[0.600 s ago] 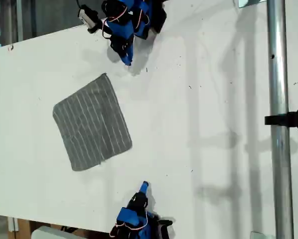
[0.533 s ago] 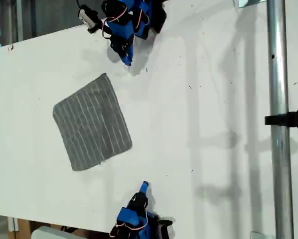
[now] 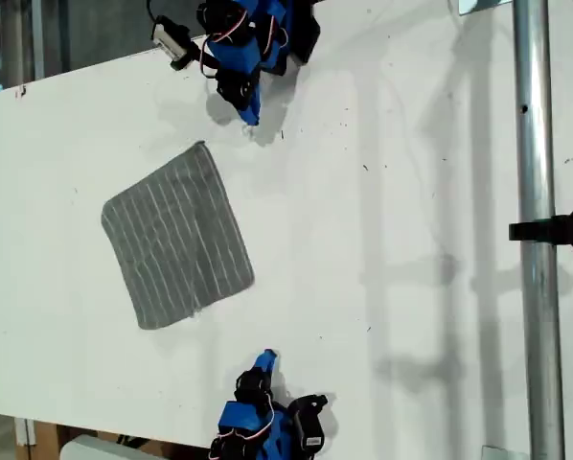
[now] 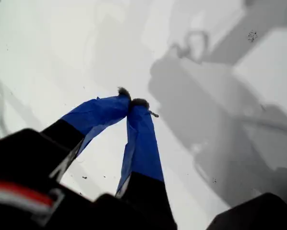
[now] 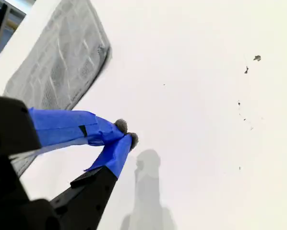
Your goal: Grasp corners of a towel and fold twice.
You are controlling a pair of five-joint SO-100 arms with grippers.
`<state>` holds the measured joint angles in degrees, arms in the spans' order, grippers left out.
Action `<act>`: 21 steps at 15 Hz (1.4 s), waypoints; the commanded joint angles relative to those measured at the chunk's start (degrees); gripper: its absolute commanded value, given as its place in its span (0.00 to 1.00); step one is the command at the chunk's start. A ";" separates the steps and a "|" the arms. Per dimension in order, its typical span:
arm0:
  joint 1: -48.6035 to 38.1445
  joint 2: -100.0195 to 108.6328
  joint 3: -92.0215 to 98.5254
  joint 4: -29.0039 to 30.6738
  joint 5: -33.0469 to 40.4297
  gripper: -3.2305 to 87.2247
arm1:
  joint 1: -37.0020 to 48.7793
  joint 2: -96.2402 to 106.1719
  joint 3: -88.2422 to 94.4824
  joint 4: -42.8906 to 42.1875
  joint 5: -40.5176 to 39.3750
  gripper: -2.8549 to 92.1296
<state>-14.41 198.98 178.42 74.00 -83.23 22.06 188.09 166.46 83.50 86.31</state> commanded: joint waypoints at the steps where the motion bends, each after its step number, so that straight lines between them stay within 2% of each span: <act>1: -0.62 0.18 0.26 0.18 -0.62 0.01 | -0.62 0.18 -0.70 0.44 -0.70 0.03; 4: -0.62 0.18 0.26 0.18 -0.70 0.01 | -1.23 0.18 -0.79 0.44 -0.88 0.03; 7: -0.53 0.18 0.26 0.18 -1.14 0.01 | 0.70 0.18 -1.93 -0.09 -5.45 0.03; 10: -0.70 0.18 0.26 0.18 -1.05 0.01 | 6.15 -4.04 -9.40 -2.46 -18.19 0.03; 14: -0.53 0.18 0.26 0.09 -1.14 0.01 | 17.49 -37.35 -33.57 -10.02 -41.13 0.03; 17: -0.44 0.18 0.26 0.09 -1.23 0.01 | 22.94 -59.50 -54.67 -9.23 -57.48 0.03; 20: -0.53 0.18 0.26 0.09 -1.23 0.01 | 24.26 -74.79 -67.15 -9.58 -70.40 0.03; 21: -0.53 0.18 0.26 0.09 -1.23 0.01 | 24.52 -78.84 -70.75 -7.56 -71.89 0.13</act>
<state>-14.50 198.98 178.42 74.00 -83.76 45.88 112.41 103.01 75.23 17.67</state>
